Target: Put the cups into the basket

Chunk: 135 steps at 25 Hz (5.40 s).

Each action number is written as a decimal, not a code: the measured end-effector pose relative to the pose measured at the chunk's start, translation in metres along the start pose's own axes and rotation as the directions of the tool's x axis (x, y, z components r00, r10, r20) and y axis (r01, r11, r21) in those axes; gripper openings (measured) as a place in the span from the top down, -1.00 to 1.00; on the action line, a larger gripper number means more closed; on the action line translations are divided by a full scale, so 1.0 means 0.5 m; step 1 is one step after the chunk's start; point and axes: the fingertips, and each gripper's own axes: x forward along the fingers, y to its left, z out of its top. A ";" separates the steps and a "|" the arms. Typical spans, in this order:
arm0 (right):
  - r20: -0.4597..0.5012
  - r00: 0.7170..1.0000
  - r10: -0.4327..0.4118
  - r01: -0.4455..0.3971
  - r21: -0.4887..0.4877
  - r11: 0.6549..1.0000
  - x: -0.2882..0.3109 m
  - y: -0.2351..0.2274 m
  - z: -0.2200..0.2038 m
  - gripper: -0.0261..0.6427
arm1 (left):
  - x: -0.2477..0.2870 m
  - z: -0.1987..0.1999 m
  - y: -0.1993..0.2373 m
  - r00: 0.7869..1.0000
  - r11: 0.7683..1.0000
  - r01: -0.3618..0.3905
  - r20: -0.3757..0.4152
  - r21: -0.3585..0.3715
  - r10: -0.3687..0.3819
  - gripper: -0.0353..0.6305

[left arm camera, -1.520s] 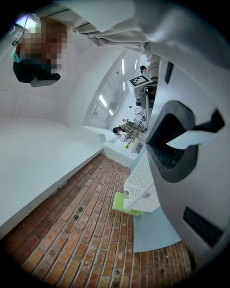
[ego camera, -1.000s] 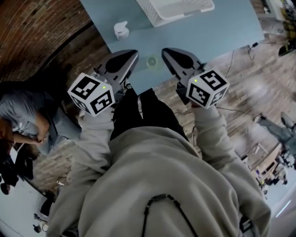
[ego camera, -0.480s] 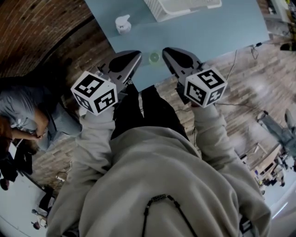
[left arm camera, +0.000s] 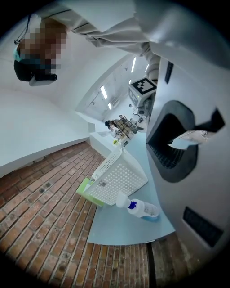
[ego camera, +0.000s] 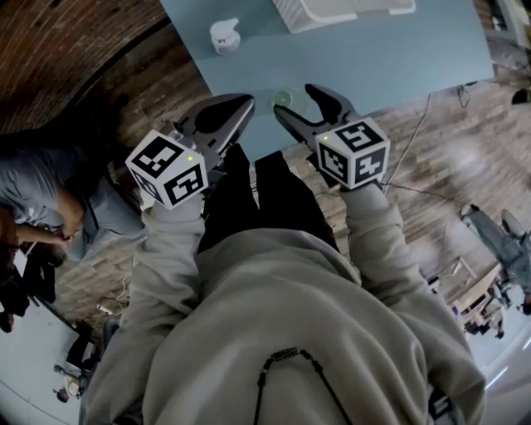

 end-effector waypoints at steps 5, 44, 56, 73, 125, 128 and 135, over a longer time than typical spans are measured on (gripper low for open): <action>-0.062 0.998 -0.030 0.030 -0.006 1.000 0.038 -0.036 -0.049 -0.10 | 0.006 -0.036 0.014 1.000 1.000 -0.005 -0.030 -0.018 0.004 0.90; -0.266 0.943 -0.199 0.122 -0.281 0.952 0.127 -0.077 -0.145 -0.26 | -0.009 -0.108 0.041 0.999 0.998 -0.008 -0.048 -0.056 0.005 0.90; -0.238 0.954 -0.183 0.117 -0.265 0.957 0.088 -0.063 -0.078 -0.26 | -0.001 -0.056 0.020 1.000 1.000 0.011 -0.029 0.000 -0.011 0.90; 0.004 0.981 -0.195 0.179 -0.413 0.893 -0.156 0.055 0.268 -0.26 | -0.012 0.309 -0.142 0.993 0.956 0.011 0.112 0.293 -0.045 0.90; -0.066 0.977 -0.204 0.162 -0.392 0.905 -0.018 -0.260 0.458 -0.26 | 0.212 0.448 0.030 0.986 0.983 -0.017 0.165 0.183 -0.013 0.90; -0.093 0.977 -0.190 0.144 -0.361 0.921 0.030 -0.279 0.452 -0.26 | 0.218 0.434 0.059 0.982 0.992 -0.032 0.191 0.122 0.008 0.90; -0.158 0.970 -0.183 0.118 -0.350 0.929 0.124 -0.335 0.451 -0.26 | 0.212 0.423 0.090 0.970 0.995 -0.079 0.234 0.061 0.063 0.90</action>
